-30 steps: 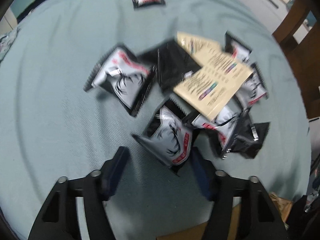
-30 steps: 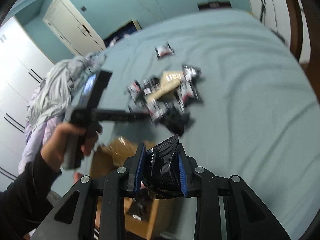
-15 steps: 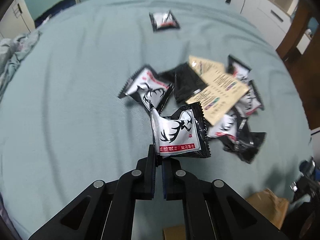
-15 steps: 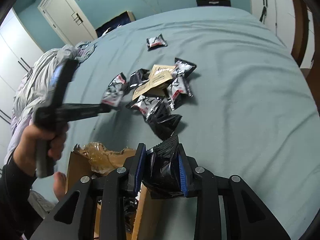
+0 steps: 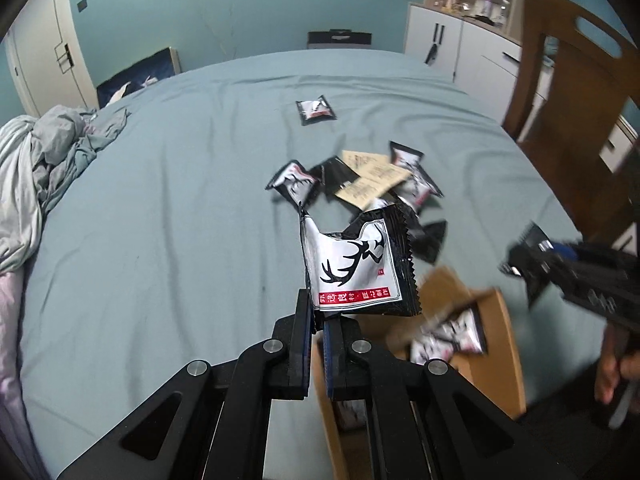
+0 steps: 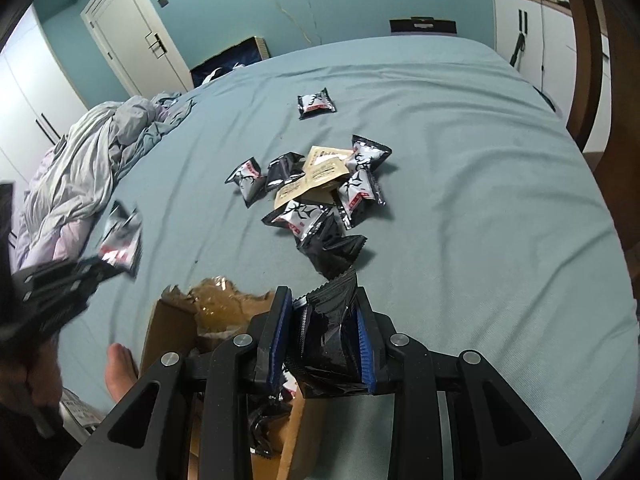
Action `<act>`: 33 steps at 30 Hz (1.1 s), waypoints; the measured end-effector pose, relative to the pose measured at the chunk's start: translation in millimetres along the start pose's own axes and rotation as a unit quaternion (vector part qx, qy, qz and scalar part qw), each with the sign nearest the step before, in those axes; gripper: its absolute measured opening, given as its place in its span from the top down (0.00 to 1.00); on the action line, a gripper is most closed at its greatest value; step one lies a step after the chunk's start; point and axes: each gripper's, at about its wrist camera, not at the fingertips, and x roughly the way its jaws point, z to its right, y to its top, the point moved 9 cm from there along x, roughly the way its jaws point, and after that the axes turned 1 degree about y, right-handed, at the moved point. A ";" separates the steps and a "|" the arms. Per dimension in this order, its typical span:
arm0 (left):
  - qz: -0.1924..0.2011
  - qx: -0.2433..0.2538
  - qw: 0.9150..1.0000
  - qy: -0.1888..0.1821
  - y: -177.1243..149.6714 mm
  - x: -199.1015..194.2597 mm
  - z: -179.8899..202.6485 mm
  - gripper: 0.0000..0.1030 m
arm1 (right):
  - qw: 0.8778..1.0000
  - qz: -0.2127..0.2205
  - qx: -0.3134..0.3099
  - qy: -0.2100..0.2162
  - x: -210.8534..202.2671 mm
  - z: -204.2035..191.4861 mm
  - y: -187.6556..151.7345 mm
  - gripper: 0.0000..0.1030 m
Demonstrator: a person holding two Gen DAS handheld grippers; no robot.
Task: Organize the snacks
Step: 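Release both packets into the cardboard box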
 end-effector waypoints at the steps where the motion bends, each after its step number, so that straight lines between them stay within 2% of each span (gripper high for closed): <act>1: 0.001 0.004 1.000 -0.001 -3.8 -2.8 2.3 0.96 | 1.000 0.000 -0.003 -0.001 -0.9 -1.7 -0.2 0.73; 4: 0.003 0.013 1.000 0.001 -17.1 -5.5 10.7 0.95 | 1.000 -0.004 -0.016 0.004 -2.2 -10.9 -3.4 0.72; 7: 0.013 0.016 1.000 0.006 -16.0 -6.8 16.1 0.90 | 0.999 -0.022 -0.026 0.013 2.6 -17.1 -7.5 0.72; 8: 0.015 0.017 1.000 0.007 -14.9 -7.5 16.9 0.80 | 0.999 -0.029 -0.029 0.014 3.8 -20.5 -10.2 0.72; 9: 0.019 0.017 1.000 0.011 -12.6 -7.8 17.1 0.62 | 0.999 -0.033 -0.031 0.014 3.7 -22.2 -10.2 0.72; 11: 0.031 0.011 0.999 0.016 -10.7 -10.7 14.5 0.42 | 0.999 -0.031 -0.039 0.016 1.6 -28.0 -10.3 0.72; 20: 0.019 -0.025 0.999 0.039 -8.1 -2.1 -7.4 0.41 | 0.998 -0.034 -0.054 0.016 7.3 -35.0 -10.5 0.72; 25: 0.018 -0.028 0.997 0.067 -5.8 -0.1 -17.7 0.41 | 0.996 -0.036 -0.070 0.036 8.1 -45.2 -13.1 0.72; 30: 0.012 -0.038 0.997 0.068 -5.1 2.9 -24.2 0.38 | 0.993 -0.057 -0.084 0.066 12.2 -57.1 -20.1 0.71; 32: 0.012 -0.039 0.997 0.068 -4.2 3.6 -24.8 0.38 | 0.992 -0.066 -0.086 0.058 15.5 -57.7 -19.3 0.68; 33: 0.011 -0.040 0.997 0.069 -3.7 3.7 -25.1 0.35 | 0.993 -0.069 -0.086 0.053 17.1 -57.4 -18.5 0.59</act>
